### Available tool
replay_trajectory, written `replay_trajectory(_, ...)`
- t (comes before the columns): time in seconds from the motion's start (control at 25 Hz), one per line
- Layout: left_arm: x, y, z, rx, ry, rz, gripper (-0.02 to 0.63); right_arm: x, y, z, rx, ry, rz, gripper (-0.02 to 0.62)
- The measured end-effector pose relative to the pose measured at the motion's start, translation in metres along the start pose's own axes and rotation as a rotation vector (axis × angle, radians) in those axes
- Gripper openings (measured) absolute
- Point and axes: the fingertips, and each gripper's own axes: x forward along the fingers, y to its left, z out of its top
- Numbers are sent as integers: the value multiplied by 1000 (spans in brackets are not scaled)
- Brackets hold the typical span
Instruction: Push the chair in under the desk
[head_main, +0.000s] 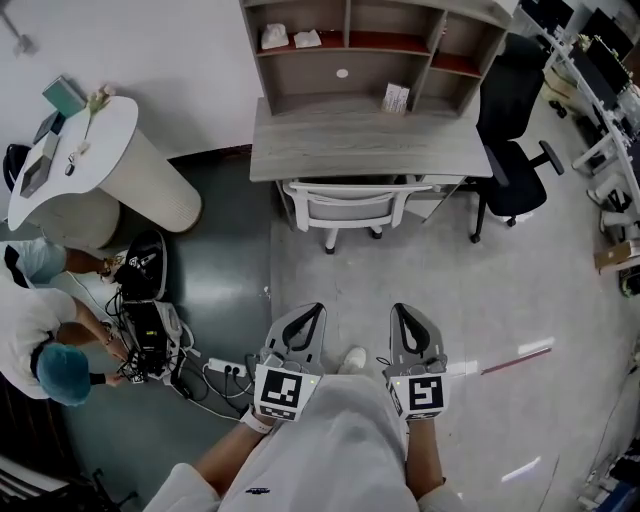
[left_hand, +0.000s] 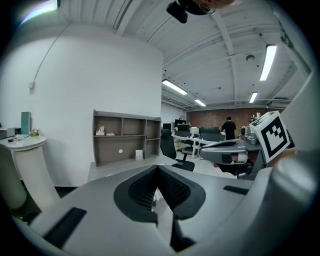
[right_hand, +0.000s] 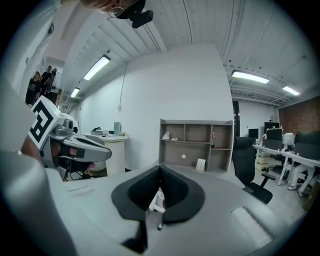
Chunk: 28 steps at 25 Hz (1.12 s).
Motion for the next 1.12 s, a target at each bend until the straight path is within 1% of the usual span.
replay_trajectory(0.16, -5, -9, 8, 11, -27, -17, 6, -8, 4, 28, 2, -75, 8, 11)
replay_trajectory(0.24, -7, -13, 11, 2, -36, -21, 6, -13, 6, 39, 22, -124, 12, 12)
replay_trajectory(0.36, -7, -18, 18, -27, -44, -28, 6, -16, 6, 44, 23, -143, -10, 12)
replay_trajectory(0.44, -7, -20, 22, -31, -50, -32, 6, -15, 5, 42, 24, -139, -21, 12)
replay_trajectory(0.56, -7, -19, 22, 1, -59, -27, 6, -15, 4, 38, 27, -122, -27, 11)
replay_trajectory(0.72, -4, -20, 27, -32, -45, -27, 6, -14, 0, 36, 21, -111, -20, 11)
replay_trajectory(0.92, 1, -20, 28, -18, -54, -24, 6, -12, -2, 29, 2, -61, 4, 11)
replay_trajectory(1.12, 7, -18, 30, -15, -55, -18, 6, -10, -6, 26, 1, -50, 5, 11)
